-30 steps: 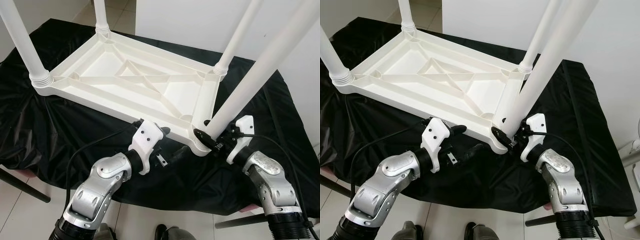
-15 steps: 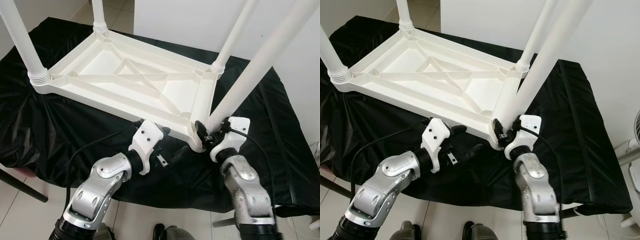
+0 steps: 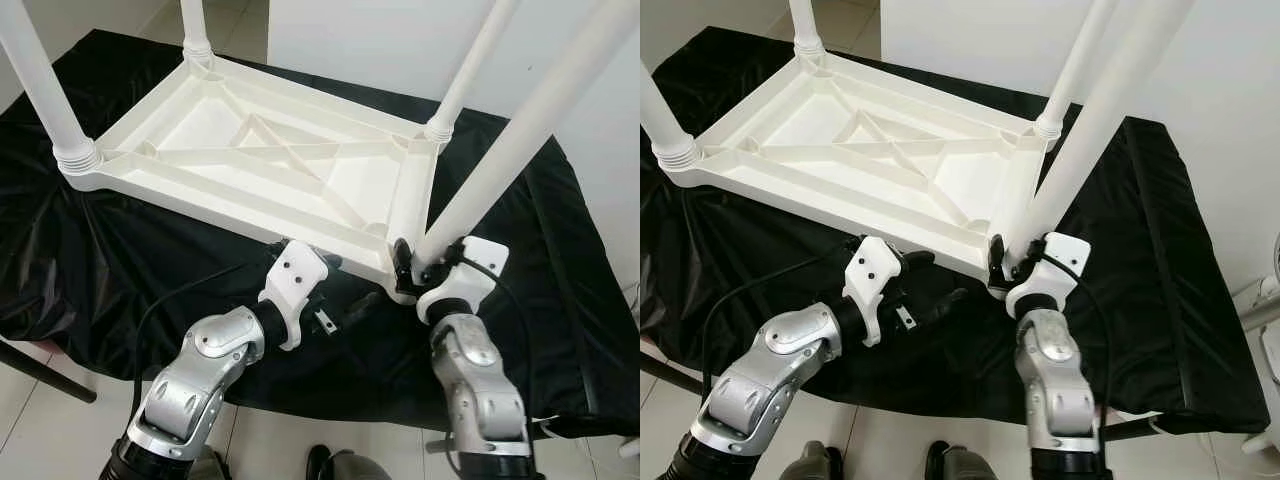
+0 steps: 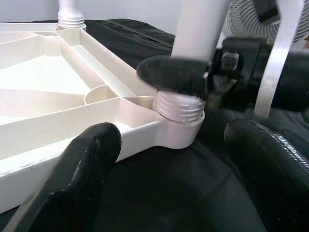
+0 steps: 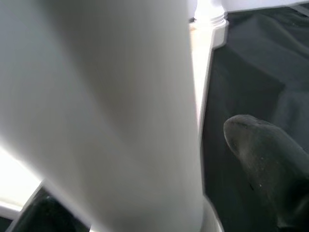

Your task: Building children table

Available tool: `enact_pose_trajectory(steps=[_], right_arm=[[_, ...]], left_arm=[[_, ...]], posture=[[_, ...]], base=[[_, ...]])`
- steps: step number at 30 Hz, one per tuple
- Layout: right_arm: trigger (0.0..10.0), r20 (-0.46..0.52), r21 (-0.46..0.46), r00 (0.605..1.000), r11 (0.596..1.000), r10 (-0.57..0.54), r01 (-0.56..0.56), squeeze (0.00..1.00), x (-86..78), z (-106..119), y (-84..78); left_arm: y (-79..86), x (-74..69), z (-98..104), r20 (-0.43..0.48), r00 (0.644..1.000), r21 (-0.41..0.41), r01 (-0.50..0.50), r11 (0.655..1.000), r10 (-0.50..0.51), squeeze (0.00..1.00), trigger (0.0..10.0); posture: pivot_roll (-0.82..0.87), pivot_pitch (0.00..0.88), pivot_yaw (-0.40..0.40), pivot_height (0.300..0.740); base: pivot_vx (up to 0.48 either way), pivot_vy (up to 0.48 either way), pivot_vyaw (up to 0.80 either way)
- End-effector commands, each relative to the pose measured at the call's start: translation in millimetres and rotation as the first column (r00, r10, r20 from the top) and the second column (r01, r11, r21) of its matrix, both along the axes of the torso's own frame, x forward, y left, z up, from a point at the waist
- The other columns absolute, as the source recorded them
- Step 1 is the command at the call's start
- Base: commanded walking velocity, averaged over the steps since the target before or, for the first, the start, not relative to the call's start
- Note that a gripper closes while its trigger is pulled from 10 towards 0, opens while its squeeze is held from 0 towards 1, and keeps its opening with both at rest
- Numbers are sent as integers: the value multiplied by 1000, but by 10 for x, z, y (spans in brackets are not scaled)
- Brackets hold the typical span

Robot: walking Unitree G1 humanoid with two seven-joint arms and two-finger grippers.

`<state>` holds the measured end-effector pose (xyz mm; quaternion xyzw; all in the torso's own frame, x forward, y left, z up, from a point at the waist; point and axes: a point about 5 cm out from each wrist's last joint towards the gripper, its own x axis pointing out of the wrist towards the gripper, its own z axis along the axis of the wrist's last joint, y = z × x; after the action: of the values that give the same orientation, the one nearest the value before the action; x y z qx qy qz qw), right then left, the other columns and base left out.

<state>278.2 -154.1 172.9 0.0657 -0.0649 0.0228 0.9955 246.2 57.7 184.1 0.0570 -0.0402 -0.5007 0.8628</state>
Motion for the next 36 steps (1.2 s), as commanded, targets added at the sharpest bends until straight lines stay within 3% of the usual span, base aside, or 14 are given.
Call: enact_pose_trajectory(steps=[1,3,5,8,11,12,14,16,17,23,24,26,27,36], right_arm=[[10000,-1,14,1000,1000,16,-16,1000,-12,-17,-34],[10000,-19,-36,982,982,187,-187,0,-3,-29,-50],[10000,-31,-63,969,967,244,-246,0,-7,-39,-54],[10000,-71,-144,901,890,427,-433,0,-17,-79,-102],[10000,-82,-161,879,864,470,-478,0,-7,-85,-115],[10000,-90,-184,851,832,517,-524,0,3,-84,-111],[10000,-90,-184,851,832,517,-524,0,3,-84,-111],[10000,-95,-203,824,800,558,-565,0,22,-84,-105],[10000,-106,-244,789,753,606,-611,0,75,-90,-111],[10000,-99,-268,784,743,612,-614,0,131,-70,-150],[4941,-97,-274,781,738,617,-617,0,143,-52,-178],[4941,-90,-275,781,738,619,-616,0,152,-31,-203],[235,-87,-273,779,737,621,-618,0,150,-13,-227],[0,-89,-228,786,756,611,-614,0,101,-43,-254]], left_arm=[[-32,-25,-14,-15,1000,-11,-3,1000,3,0,10000],[-29,-21,-11,-13,1000,-10,-4,1000,4,0,10000],[-28,-21,-9,-13,1000,-10,-5,1000,5,0,10000],[-25,-24,-10,-11,1000,-9,-7,1000,7,0,10000],[-23,-24,-11,-11,1000,-8,-7,1000,7,0,10000],[-22,-22,-11,-9,1000,-7,-8,1000,8,0,10000],[-22,-22,-11,-9,1000,-7,-8,1000,8,0,10000],[-23,-18,-5,-7,1000,-7,-8,1000,8,0,10000],[-27,-10,2,-3,1000,-7,-8,1000,8,0,10000],[-27,-9,11,1,1000,-8,-7,1000,7,0,10000],[-24,-9,13,1,1000,-7,-8,1000,8,0,10000],[-21,-10,13,1,1000,-7,-9,1000,9,0,10000],[-21,-11,16,0,1000,-7,-9,1000,9,0,10000],[-21,-7,16,-3,1000,-11,-16,1000,16,0,10000]], posture=[[14,181,-121,740],[16,178,-121,740],[16,178,-121,740],[25,171,-123,740],[29,164,-121,740],[35,157,-120,740],[35,157,-120,740],[36,153,-120,740],[41,145,-116,740],[41,145,-116,740],[44,148,-111,740],[44,148,-111,740],[42,155,-112,740],[41,161,-115,740]], base=[[0,0,0],[0,0,0],[0,0,0],[0,0,0],[0,0,0],[0,0,0],[0,0,0],[0,0,0],[0,0,0],[0,0,0],[0,0,0],[0,0,0],[0,0,0],[0,0,0]])
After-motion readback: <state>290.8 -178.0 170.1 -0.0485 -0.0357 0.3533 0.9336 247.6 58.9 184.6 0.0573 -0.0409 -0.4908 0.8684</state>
